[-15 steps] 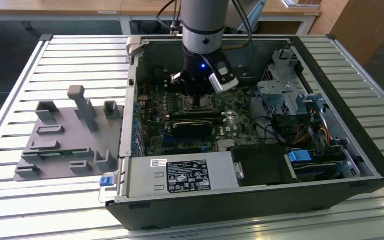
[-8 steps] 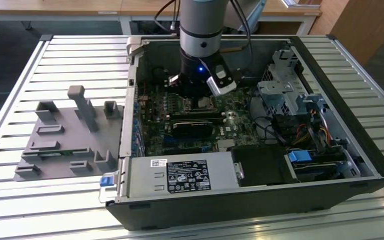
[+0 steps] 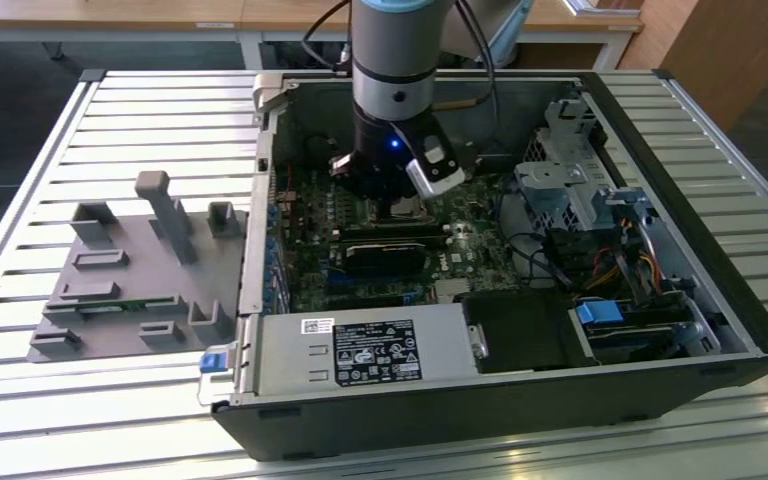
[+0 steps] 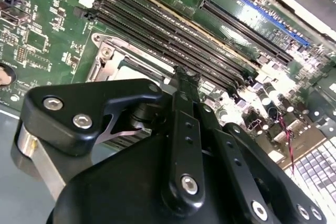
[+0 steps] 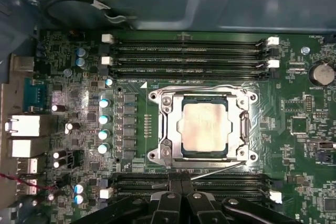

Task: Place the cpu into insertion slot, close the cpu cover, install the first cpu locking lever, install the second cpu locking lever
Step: 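Install the second cpu locking lever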

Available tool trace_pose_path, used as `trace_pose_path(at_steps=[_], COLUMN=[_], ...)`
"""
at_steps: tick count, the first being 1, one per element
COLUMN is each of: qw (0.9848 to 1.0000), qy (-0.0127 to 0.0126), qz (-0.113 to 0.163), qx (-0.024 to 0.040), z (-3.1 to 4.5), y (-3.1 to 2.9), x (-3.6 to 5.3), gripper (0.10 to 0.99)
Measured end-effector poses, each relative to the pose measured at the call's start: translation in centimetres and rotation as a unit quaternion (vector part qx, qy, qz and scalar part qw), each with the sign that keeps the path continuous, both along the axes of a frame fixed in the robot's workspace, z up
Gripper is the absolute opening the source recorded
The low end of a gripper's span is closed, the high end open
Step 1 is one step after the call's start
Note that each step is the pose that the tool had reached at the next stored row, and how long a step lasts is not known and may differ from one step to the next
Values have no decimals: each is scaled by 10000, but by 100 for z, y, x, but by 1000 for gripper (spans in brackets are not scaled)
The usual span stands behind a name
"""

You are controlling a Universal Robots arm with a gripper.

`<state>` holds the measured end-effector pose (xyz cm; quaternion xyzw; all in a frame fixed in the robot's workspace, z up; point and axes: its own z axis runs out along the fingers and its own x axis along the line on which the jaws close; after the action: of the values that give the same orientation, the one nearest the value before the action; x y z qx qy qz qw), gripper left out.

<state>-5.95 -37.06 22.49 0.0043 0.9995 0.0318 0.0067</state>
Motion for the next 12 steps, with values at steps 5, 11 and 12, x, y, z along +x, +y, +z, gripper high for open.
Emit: trace_pose_path(at_steps=[5, 11, 12], qw=[9999, 9997, 9997], qy=[1, 0, 0], qz=[-1, -3, -4], qx=[143, 244, 249], z=[-37, -40, -40], y=[-12, -91, -107], x=[-4, -25, -33], gripper=[106, 106, 106])
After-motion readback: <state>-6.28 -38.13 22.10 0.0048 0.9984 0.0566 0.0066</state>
